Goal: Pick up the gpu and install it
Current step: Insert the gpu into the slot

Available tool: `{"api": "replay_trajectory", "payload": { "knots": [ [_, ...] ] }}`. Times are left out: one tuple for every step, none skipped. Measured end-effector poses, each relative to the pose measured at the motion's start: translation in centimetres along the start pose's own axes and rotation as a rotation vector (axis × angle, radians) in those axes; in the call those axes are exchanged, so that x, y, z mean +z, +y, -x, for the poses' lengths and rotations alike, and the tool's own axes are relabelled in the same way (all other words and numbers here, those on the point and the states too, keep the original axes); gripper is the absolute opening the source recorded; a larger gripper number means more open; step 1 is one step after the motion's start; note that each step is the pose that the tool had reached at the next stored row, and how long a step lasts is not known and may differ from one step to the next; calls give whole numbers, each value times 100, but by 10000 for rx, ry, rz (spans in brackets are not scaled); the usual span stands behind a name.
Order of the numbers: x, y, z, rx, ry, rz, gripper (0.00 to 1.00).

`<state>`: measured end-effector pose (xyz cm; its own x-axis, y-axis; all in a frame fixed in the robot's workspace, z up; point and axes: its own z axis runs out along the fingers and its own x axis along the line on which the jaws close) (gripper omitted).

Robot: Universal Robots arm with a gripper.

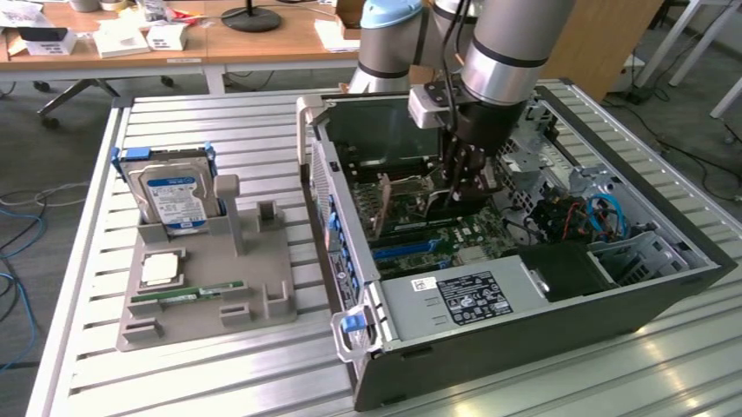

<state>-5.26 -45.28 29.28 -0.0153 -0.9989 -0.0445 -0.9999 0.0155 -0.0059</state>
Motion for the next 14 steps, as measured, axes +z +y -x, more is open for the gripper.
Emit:
{"api": "replay_trajectory", "payload": {
  "knots": [
    [0,11,0,0,0,0,26],
    [0,23,0,0,1,0,26],
    [0,32,0,0,1,0,26],
    [0,40,0,1,2,0,26],
    [0,46,0,1,3,0,26],
    [0,51,-1,0,4,0,26],
    [0,53,-1,-1,7,1,26],
    [-1,54,-5,-2,10,1,26],
    [-2,55,-12,-2,11,1,26],
    [-1,56,-20,-1,11,1,26],
    [-2,57,-29,0,11,0,26],
    [-2,58,-38,0,11,0,26],
    [-2,60,-46,1,11,0,26],
    [-3,61,-55,0,11,1,26]
  ]
}}
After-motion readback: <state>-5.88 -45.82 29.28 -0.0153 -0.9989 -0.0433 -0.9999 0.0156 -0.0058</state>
